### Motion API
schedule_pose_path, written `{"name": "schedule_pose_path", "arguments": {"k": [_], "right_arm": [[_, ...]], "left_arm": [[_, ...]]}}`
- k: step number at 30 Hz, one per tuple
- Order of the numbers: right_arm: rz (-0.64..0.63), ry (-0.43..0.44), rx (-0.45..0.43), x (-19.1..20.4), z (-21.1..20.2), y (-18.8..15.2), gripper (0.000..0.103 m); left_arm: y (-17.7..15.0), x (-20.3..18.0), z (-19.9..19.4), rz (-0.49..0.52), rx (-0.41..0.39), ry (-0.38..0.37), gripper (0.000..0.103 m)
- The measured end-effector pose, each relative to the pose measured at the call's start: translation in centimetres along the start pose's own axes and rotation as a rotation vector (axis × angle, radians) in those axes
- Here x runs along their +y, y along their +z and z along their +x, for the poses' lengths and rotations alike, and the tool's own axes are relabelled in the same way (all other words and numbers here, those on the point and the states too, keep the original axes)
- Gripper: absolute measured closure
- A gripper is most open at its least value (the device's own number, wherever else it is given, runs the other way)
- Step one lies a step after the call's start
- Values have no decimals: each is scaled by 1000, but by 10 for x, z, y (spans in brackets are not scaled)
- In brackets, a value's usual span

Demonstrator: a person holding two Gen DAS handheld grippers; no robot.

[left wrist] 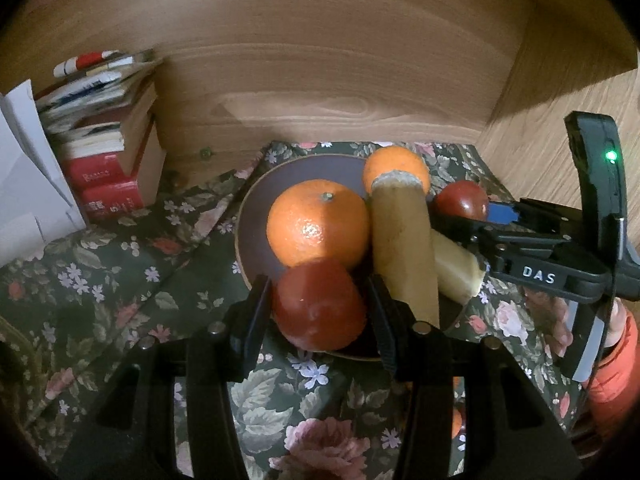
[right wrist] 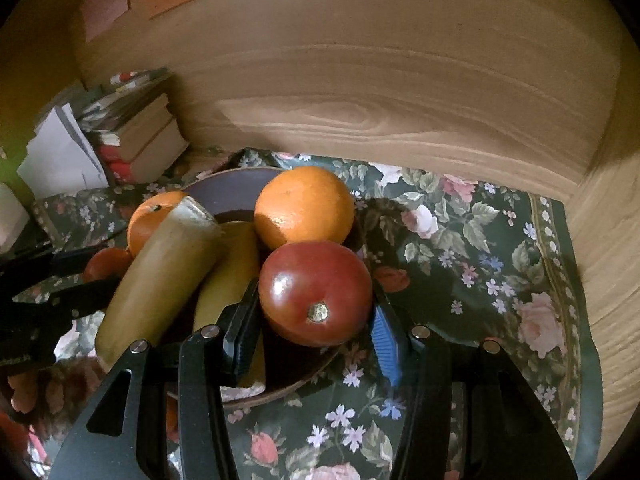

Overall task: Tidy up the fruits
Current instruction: 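Lower both red tomatoes onto the plate and open both tools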

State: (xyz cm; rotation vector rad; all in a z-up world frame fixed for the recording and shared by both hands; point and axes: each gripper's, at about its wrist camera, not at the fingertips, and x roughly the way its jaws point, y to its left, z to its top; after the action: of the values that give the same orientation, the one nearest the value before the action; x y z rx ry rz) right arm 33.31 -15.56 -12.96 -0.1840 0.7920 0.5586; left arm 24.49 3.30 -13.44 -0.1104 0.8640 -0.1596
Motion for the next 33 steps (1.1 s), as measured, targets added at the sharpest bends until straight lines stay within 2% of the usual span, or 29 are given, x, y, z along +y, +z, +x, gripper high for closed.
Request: {"name": "schedule_pose_path", "arguments": {"k": [9, 11, 16, 23, 28, 33], "right_arm": [[21, 29, 15, -5, -2, 5, 52], [24, 45, -3, -5, -10, 5, 44], [12, 20, -62, 1, -37, 0, 43], [-5, 57, -137, 18, -76, -15, 40], [-28, 70, -155, 36, -90, -34, 39], [-24, 62, -158, 43, -97, -53, 39]], "left_arm": [[-1, -5, -3, 29, -13, 22, 54], [0, -4, -9, 23, -26, 9, 51], [-1, -6, -32, 37, -79, 27, 46], [-12, -11, -69, 45, -150, 45, 36], [-30, -17, -79, 53, -140, 35, 34], [-52, -31, -70, 63, -87, 4, 34]]}}
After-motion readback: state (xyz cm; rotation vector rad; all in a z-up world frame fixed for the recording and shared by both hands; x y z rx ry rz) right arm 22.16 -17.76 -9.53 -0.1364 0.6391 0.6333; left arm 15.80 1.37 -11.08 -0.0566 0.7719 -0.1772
